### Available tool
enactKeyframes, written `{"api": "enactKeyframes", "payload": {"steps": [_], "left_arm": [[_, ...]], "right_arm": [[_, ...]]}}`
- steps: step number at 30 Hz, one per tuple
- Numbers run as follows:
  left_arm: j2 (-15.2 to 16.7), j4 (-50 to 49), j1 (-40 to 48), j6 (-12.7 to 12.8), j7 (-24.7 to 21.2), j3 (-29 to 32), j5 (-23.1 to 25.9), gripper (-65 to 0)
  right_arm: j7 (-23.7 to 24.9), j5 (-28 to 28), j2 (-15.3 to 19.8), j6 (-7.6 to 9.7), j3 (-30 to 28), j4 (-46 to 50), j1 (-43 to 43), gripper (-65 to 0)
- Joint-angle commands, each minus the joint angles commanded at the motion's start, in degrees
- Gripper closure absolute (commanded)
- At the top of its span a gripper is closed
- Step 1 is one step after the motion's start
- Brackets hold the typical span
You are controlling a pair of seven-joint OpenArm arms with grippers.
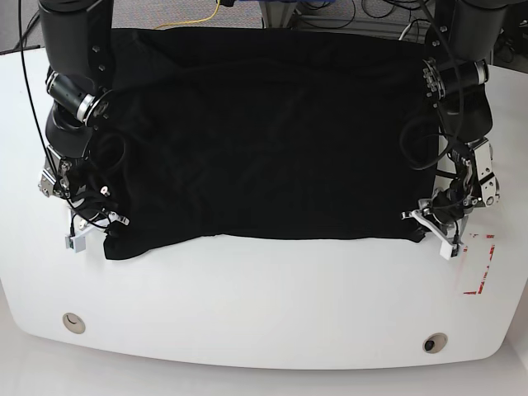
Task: Layout the t-shirt on the table in an organized manner, then fold the t-shirt properly
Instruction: 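Grasp the hem corners with both grippers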
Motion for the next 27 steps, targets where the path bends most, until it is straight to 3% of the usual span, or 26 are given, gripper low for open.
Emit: {"api": "enactKeyframes", "payload": {"steps": [7,19,27], "left_arm": [[0.0,9.0,0.4,0.2,1.3,-1.6,-0.1,0.0],[0.0,21.8,0.4,0.0,10.5,-4.1,-0.1,0.0],[0.0,29.5,2.7,-4.5,16.5,-5.3,-0.1,0.0]], "right_arm": [[-1.1,0.0,0.3,0.00,0.0,3.4,-0.2,-1.4],[-12.6,0.2,0.1,0.00,0.0,16.7,-0.9,-1.4],[-22.2,0.6,-1.9,0.00,0.2,30.6,-5.7,-1.4]]}}
